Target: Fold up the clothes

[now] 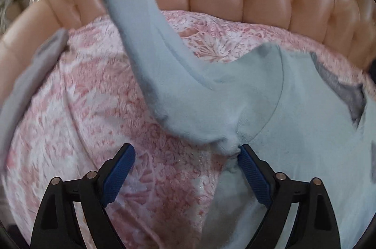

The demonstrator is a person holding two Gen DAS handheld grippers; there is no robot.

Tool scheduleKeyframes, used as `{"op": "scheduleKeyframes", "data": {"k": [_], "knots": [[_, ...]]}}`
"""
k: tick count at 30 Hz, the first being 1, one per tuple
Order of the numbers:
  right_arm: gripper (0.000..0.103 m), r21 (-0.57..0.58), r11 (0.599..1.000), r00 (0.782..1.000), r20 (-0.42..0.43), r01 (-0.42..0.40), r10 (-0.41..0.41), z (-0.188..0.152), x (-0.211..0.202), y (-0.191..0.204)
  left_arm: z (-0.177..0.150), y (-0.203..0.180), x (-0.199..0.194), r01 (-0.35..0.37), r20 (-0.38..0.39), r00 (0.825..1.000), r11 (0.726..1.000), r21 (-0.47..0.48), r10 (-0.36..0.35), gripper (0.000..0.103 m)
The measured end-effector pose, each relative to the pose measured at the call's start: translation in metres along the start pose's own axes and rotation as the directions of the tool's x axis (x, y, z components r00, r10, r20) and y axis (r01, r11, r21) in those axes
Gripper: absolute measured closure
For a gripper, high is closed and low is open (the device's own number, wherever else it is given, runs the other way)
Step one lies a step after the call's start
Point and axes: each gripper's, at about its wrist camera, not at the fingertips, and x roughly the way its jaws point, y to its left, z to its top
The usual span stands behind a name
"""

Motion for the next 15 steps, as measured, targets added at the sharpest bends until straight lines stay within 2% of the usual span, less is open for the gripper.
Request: {"op": "scheduleKeyframes", "data": {"k": [2, 3, 6, 9, 12, 15], "knots": [[0.000, 0.037, 0.999, 0.999, -0.014, -0.039, 0.040, 0.001, 0.002, -0.001, 0.005, -0.014, 0.000, 0.009, 0.000, 1.000, 1.000, 0.026, -0.009, 0.096], [0.000, 0.058, 0.997, 0.998, -0.021, -0.060, 0.061, 0.002, 0.003, -0.002, 0.008, -0.025, 0.000, 0.016, -0.003, 1.000, 0.999, 0.049, -0.016, 0.096], [0.000, 0.089, 0.994, 0.998, -0.010, -0.058, 0.059, 0.000, 0.002, -0.002, 0.015, -0.066, 0.004, 0.043, -0.025, 0.999, 0.991, 0.130, -0.040, 0.096], [0.000, 0.116, 0.991, 0.998, 0.000, -0.064, 0.065, 0.000, 0.001, -0.004, 0.013, -0.115, 0.015, 0.045, -0.061, 0.998, 0.976, 0.214, -0.033, 0.096], [0.000, 0.148, 0.987, 0.998, -0.005, -0.066, 0.068, -0.001, -0.001, -0.004, 0.002, -0.162, 0.039, 0.053, -0.101, 0.995, 0.958, 0.282, -0.025, 0.096], [0.000, 0.179, 0.981, 0.997, -0.009, -0.077, 0.080, -0.001, -0.001, -0.007, -0.028, -0.211, 0.070, 0.050, -0.142, 0.990, 0.930, 0.365, 0.003, 0.096]]}}
